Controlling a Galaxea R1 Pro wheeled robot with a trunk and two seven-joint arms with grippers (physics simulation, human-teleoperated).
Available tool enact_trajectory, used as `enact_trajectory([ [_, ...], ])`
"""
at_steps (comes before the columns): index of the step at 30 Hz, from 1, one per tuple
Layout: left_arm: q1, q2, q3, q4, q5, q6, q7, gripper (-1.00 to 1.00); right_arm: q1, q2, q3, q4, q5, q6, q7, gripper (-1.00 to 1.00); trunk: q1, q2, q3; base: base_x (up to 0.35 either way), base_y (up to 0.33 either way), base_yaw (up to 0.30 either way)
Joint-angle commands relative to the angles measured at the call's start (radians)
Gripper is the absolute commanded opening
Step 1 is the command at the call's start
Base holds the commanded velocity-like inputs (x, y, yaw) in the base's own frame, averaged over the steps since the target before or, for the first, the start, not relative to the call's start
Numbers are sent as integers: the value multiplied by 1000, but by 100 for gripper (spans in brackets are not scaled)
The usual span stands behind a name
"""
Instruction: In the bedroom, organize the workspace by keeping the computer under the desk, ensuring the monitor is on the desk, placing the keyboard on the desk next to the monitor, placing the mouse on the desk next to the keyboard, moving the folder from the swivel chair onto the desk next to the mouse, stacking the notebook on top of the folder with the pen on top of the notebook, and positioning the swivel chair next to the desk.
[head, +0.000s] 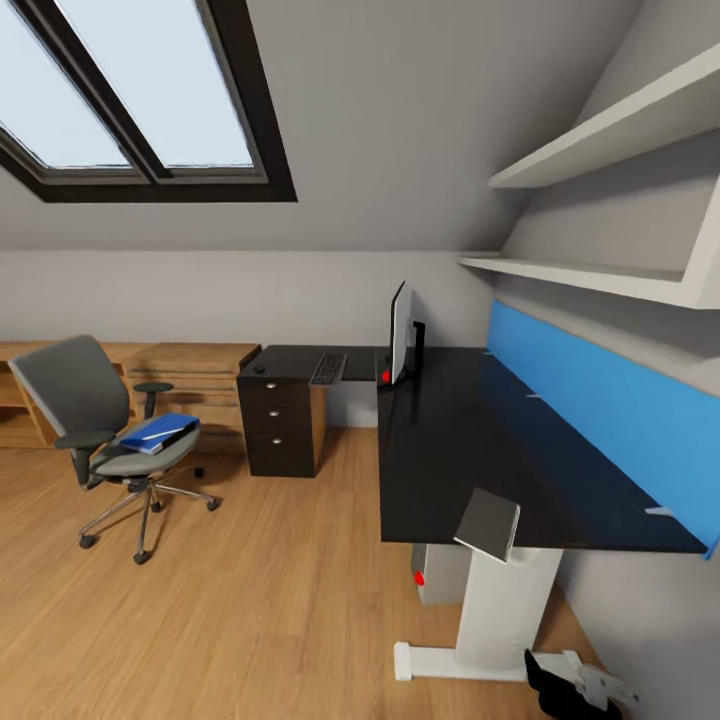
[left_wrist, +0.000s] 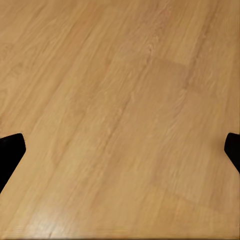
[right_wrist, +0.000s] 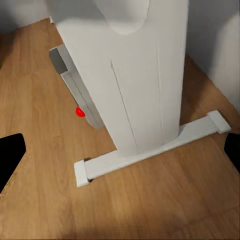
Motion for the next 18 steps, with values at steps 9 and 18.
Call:
enact_trajectory([
  [9, 0, -17, -5, -1, 12, 14, 5, 100, -135, -5, -14, -22, -390, -10, 0, 100, 35, -64, -29, 0, 0, 0],
  [18, 0, -70, -2, 10, 14, 16, 6, 100, -184, -8, -11, 1, -476, -14, 11, 100, 69, -127, -57, 0, 0, 0],
])
